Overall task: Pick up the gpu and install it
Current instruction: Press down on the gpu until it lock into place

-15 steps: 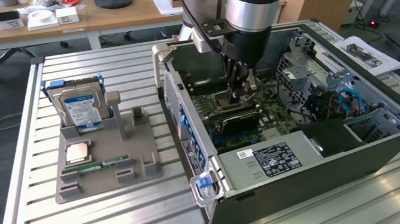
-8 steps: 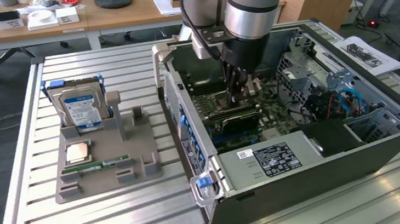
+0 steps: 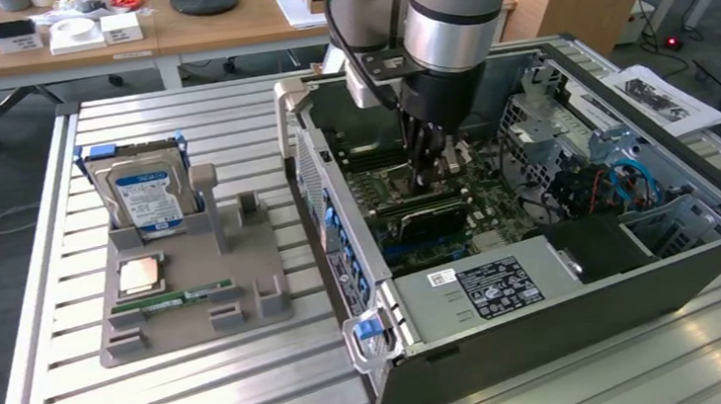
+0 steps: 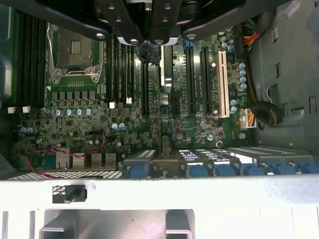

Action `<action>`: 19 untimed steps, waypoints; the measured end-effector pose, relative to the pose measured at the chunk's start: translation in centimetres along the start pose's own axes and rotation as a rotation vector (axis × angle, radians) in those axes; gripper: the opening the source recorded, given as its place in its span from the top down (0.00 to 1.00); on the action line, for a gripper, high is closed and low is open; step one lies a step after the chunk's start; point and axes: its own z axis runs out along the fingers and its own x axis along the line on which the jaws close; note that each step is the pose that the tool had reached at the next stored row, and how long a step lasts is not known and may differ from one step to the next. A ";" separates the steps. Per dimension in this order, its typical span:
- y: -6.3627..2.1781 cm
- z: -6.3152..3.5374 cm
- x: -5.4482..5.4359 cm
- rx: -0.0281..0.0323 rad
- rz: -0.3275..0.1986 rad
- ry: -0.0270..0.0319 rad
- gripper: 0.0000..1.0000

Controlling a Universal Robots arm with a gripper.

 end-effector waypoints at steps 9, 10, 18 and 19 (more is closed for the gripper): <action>0.33 0.28 -0.5 -0.0001 0.000 0.0003 0.89; 0.33 0.30 -0.5 -0.0001 0.000 0.0004 0.89; 0.39 0.34 -0.1 0.0000 0.000 0.0001 0.89; 0.39 0.34 -0.1 0.0000 0.000 0.0001 0.89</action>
